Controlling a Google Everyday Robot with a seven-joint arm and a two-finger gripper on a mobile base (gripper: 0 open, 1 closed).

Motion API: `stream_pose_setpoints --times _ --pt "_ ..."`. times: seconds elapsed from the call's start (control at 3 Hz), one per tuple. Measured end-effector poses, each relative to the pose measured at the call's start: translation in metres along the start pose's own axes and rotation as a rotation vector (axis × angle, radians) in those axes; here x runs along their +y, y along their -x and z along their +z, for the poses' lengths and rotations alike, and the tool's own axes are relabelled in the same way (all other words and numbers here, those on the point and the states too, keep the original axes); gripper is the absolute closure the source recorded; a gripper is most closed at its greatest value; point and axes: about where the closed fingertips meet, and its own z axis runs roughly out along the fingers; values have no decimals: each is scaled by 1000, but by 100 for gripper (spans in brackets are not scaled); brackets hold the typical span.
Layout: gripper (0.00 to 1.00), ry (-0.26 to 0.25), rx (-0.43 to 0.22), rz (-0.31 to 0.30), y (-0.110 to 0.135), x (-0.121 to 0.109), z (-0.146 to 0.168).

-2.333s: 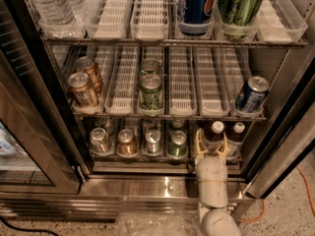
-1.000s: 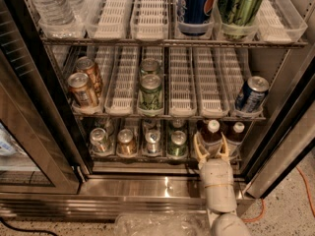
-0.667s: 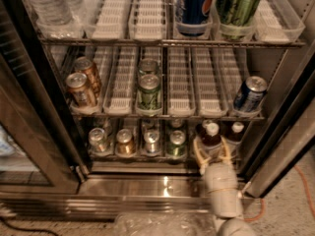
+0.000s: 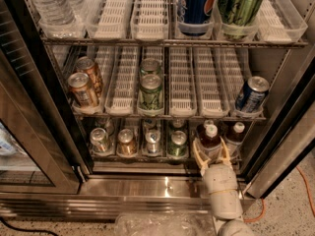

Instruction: Pick blue plastic bottle from bottom shelf of fridge

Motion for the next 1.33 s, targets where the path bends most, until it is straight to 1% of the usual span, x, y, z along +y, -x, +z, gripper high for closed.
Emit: stream_pose_setpoints --times 0.33,0.67,1.33 --pt "100 30 2 15 -3 4 1" --pt "100 87 23 20 -4 5 -6" --pt "100 198 54 -5 8 -6 -23"
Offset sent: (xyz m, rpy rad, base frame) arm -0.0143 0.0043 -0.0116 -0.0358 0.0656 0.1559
